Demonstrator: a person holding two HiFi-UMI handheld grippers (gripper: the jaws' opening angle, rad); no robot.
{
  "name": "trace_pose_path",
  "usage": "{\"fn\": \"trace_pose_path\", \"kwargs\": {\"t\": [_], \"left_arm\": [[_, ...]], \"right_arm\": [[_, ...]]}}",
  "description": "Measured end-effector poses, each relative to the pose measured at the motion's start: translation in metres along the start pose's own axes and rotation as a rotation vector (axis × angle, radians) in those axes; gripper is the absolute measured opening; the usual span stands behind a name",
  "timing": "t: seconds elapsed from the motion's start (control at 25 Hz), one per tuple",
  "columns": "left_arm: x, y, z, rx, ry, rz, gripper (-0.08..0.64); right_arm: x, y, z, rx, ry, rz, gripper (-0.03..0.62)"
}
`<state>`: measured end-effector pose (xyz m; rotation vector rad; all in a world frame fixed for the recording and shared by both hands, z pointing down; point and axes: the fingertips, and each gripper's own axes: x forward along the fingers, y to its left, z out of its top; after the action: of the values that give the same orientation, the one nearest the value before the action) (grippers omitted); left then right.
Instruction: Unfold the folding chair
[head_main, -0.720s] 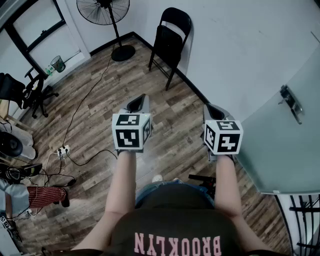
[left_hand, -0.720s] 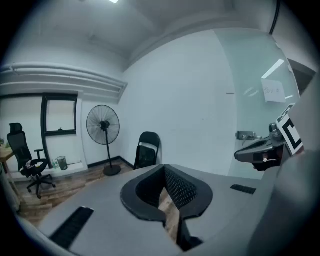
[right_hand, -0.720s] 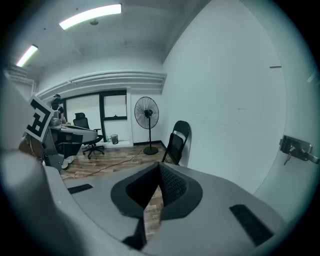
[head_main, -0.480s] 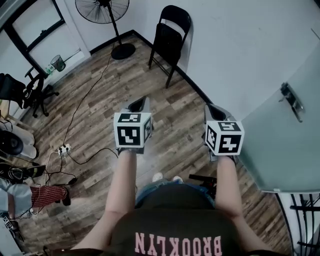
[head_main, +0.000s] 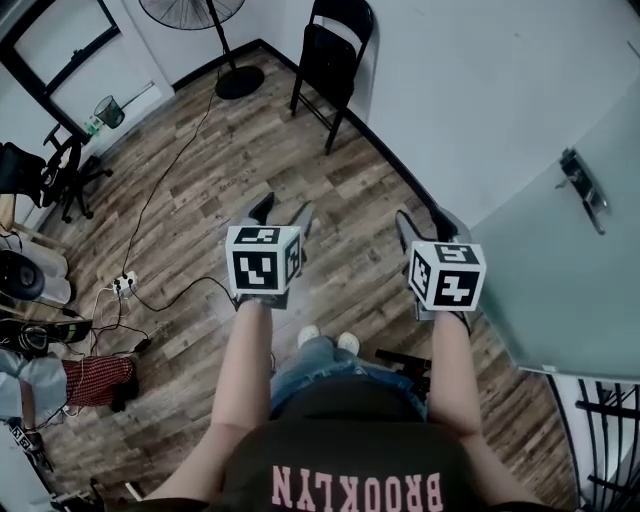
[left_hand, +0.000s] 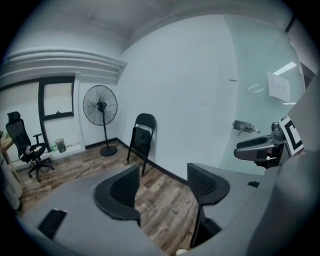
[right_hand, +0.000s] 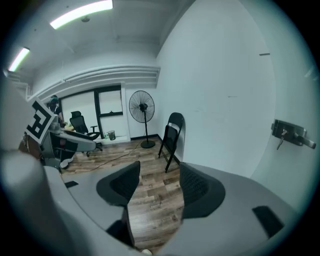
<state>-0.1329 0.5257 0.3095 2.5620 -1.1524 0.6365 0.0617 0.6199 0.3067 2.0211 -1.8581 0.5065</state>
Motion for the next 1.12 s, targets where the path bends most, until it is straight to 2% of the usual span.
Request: {"fn": "trace_pose_path", "kwargs": {"t": [0.04, 0.08, 0.16, 0.28, 0.4, 0.52, 0.64, 0.88, 1.12], "left_arm": [[0.002, -0.004, -0.002, -0.012, 0.006, -0.006, 0.321], [0.003, -0.007, -0.003, -0.022, 0.007, 0.0, 0.4], [0.006, -0.008, -0.007, -0.027, 0.011, 0.033, 0.503], [0.012, -0.009, -0.01, -0.042, 0.03, 0.056, 0.559], [0.017, -0.01, -0.011, -0.06, 0.052, 0.057, 0.571], [0.021, -0.005, -0.012, -0.06, 0.067, 0.058, 0.571], [0.034, 0.006, -0.009, -0.063, 0.086, 0.053, 0.571], [0.089, 0.044, 0.016, -0.102, 0.073, 0.041, 0.571], [0.148, 0.1, 0.061, -0.141, 0.057, 0.011, 0.569]], "right_arm": [[-0.001, -0.003, -0.001, 0.016, -0.012, 0.006, 0.258], [-0.002, -0.006, -0.003, 0.031, -0.025, 0.004, 0.317], [-0.003, -0.013, -0.006, 0.049, -0.041, -0.01, 0.446], [-0.003, -0.022, -0.011, 0.068, -0.036, -0.021, 0.522], [0.003, -0.025, -0.018, 0.071, 0.016, -0.01, 0.535], [0.015, -0.016, -0.025, 0.074, 0.082, 0.046, 0.535], [0.033, -0.009, -0.019, 0.102, 0.097, 0.084, 0.534], [0.099, -0.01, 0.011, 0.074, 0.104, 0.093, 0.534], [0.177, -0.007, 0.068, 0.097, 0.09, 0.1, 0.532]]}}
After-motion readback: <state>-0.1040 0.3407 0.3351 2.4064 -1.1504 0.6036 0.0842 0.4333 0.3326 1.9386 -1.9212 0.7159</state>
